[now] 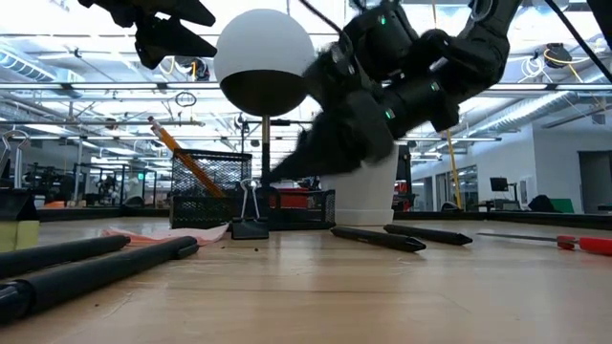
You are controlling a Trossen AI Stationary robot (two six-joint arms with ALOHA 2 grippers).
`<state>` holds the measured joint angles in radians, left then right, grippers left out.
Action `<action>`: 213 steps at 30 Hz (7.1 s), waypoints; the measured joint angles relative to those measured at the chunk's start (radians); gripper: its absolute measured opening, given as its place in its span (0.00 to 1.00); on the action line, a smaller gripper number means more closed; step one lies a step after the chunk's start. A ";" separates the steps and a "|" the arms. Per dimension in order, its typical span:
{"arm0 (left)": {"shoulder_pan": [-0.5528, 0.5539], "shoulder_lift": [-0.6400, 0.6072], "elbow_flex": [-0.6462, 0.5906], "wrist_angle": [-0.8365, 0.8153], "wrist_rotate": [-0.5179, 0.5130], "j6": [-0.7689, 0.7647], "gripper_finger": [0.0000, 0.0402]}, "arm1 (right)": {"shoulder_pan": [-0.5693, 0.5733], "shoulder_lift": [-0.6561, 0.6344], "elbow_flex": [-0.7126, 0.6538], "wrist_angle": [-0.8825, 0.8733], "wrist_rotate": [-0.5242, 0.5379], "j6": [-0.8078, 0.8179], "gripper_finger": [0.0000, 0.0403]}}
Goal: Pick and place office supplies into organizer
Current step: Put the top black binder clip into the desk organizer, then put the black binder clip into the desk organizer
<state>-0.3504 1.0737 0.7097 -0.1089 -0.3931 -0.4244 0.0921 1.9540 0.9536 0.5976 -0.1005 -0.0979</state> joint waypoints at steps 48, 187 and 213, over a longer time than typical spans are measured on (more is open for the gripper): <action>-0.002 0.000 0.000 0.006 -0.002 0.013 0.58 | 0.001 0.110 0.030 0.147 -0.005 0.034 0.41; -0.727 -0.085 -0.370 0.224 -0.514 -0.174 0.58 | 0.231 -0.072 0.133 -0.204 0.261 0.067 0.23; -0.689 0.307 -0.496 0.771 -0.429 -0.244 0.58 | 0.210 -0.072 0.133 -0.206 0.262 0.086 0.23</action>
<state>-1.0392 1.3803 0.2138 0.6619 -0.8223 -0.6687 0.3023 1.8816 1.0863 0.3916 0.1616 -0.0116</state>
